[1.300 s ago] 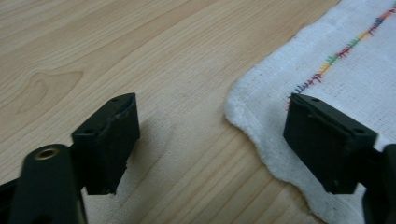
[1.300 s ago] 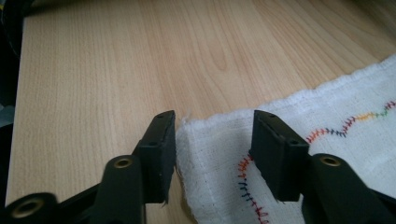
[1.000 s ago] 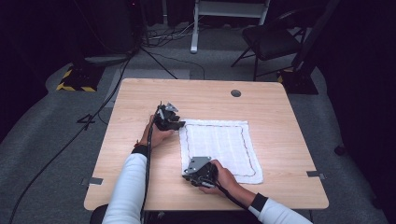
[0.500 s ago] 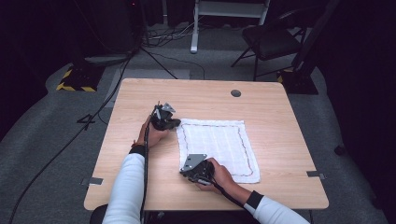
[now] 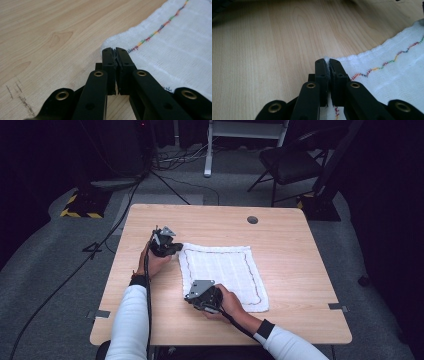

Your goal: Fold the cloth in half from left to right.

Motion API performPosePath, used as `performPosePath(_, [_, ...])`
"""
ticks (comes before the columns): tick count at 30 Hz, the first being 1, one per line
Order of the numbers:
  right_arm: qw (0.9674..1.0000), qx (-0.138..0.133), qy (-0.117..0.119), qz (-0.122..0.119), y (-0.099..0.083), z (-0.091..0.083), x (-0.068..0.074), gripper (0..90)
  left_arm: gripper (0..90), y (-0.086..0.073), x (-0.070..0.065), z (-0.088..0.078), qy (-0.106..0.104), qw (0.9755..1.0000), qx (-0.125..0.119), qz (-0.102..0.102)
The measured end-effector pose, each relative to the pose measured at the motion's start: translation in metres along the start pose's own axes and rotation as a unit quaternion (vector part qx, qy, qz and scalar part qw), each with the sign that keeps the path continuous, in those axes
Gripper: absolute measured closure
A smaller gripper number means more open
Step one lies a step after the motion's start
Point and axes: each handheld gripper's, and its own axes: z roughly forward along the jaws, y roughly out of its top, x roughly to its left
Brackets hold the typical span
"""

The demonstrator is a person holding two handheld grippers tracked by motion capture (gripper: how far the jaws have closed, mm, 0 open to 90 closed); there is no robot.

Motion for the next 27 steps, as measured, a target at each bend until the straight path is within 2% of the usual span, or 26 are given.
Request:
performPosePath(3, [0.9999,-0.007,0.0,0.01,0.001,-0.005,-0.003,86.2,86.7,0.004,-0.004,-0.001,0.005,0.9999,-0.009,0.002])
performPosePath(5, [0.9998,-0.01,-0.001,0.015,0.0,-0.01,-0.005,86.2,86.7,0.007,-0.008,-0.001,0.019,0.9997,-0.013,0.002])
performPosePath(6, [0.9997,-0.013,-0.003,0.019,-0.001,-0.013,-0.006,86.2,86.7,0.009,-0.011,0.0,0.027,0.9995,-0.014,0.009])
performPosePath(8, [0.9996,-0.015,-0.004,0.024,-0.003,-0.018,-0.009,86.3,86.8,0.013,-0.017,0.001,0.027,0.9994,-0.019,0.011])
performPosePath(11, [0.9993,-0.019,-0.011,0.03,-0.008,-0.028,-0.012,86.4,86.7,0.021,-0.028,0.003,0.027,0.999,-0.02,0.028])
performPosePath(13, [0.999,-0.023,-0.014,0.034,-0.011,-0.036,-0.014,86.4,86.8,0.026,-0.034,0.004,0.022,0.9989,-0.031,0.028])
performPosePath(16, [0.9983,-0.031,-0.012,0.047,-0.017,-0.051,-0.019,86.4,86.8,0.033,-0.046,0.005,0.026,0.9982,-0.034,0.042])
performPosePath(18, [0.9975,-0.039,-0.013,0.057,-0.023,-0.063,-0.022,86.4,86.7,0.039,-0.054,0.006,0.02,0.9976,-0.042,0.051])
performPosePath(21, [0.9964,-0.047,-0.016,0.069,-0.031,-0.08,-0.027,86.4,86.7,0.047,-0.065,0.012,-0.003,0.9978,-0.051,0.043])
performPosePath(26, [0.9957,-0.051,-0.035,0.069,-0.043,-0.104,-0.031,86.4,86.7,0.064,-0.082,0.026,-0.011,0.9972,-0.048,0.056])
performPosePath(27, [0.9951,-0.053,-0.036,0.075,-0.046,-0.108,-0.033,86.4,86.8,0.067,-0.086,0.028,-0.012,0.9972,-0.048,0.056])
